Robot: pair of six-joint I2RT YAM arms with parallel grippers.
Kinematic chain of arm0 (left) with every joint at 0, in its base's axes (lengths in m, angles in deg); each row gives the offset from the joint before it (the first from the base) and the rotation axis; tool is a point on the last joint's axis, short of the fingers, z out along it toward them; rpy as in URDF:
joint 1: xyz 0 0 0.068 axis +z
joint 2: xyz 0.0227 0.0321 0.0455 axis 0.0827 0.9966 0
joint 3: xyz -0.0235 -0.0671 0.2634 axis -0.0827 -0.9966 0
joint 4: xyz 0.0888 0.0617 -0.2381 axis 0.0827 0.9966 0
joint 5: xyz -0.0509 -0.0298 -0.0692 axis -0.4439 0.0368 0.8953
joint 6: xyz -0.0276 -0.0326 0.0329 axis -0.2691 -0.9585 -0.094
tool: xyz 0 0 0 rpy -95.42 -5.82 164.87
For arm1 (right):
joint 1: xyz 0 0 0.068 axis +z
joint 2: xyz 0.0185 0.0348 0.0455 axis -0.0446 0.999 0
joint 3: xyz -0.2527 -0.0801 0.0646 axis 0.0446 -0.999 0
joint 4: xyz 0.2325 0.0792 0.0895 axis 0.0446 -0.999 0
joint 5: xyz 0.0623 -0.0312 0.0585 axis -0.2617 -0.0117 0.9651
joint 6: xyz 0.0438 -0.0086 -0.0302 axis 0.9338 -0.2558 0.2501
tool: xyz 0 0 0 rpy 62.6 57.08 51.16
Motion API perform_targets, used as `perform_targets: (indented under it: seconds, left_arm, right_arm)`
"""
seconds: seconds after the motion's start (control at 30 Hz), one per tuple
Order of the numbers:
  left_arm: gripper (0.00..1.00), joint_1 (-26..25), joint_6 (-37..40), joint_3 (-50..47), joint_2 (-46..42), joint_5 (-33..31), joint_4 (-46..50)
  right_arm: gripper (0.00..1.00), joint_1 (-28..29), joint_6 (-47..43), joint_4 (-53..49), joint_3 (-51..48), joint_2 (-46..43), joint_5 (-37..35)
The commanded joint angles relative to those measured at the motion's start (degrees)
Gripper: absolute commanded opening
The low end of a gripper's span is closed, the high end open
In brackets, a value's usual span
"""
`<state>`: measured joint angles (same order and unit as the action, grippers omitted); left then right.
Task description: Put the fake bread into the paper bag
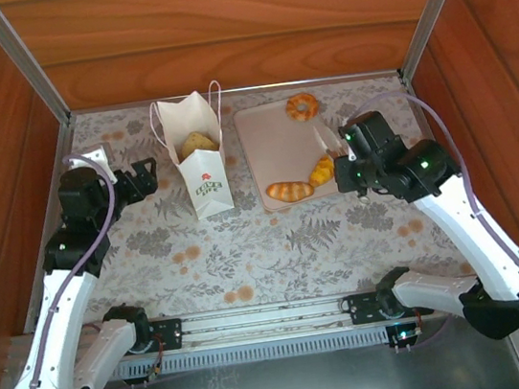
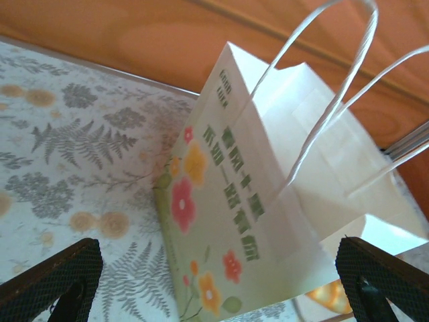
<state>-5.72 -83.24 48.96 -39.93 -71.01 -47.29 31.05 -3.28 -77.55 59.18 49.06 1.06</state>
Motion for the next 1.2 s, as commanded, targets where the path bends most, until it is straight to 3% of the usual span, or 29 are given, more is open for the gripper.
perform_targets:
  seconds: [0.0, 0.27, 0.6, 0.8, 1.0, 1.17]
  left_arm:
    - [0.95, 0.50, 4.83, -0.84, -2.51, -3.12, 1.13]
    - [0.96, 0.44, 14.37, -1.19, -2.65, -4.26, 0.88]
    - [0.96, 0.52, 17.71, -4.11, 0.19, -3.67, -4.73]
    - [0.96, 3.20, 14.91, -5.89, 0.46, 0.87, -7.28]
    - [0.96, 10.44, 8.63, -7.81, 1.26, 8.77, -12.47]
    - [0.96, 12.21, 7.53, -8.52, 1.64, 9.63, -13.85]
  right_arm:
    - [0.40, -4.22, -0.29, -1.62, -3.54, 1.43, 5.74]
    - [0.40, -12.70, -3.93, -0.57, -4.66, 10.03, 11.04]
    - [0.41, -17.47, -2.95, 0.97, -6.22, 16.05, 12.56]
    - [0.44, -20.05, -2.46, 3.84, -8.37, 16.67, 15.66]
    - [0.52, -21.03, -2.31, 5.75, -8.35, 18.73, 18.58]
    - [0.53, -21.33, -2.73, 6.57, -8.15, 21.02, 19.03]
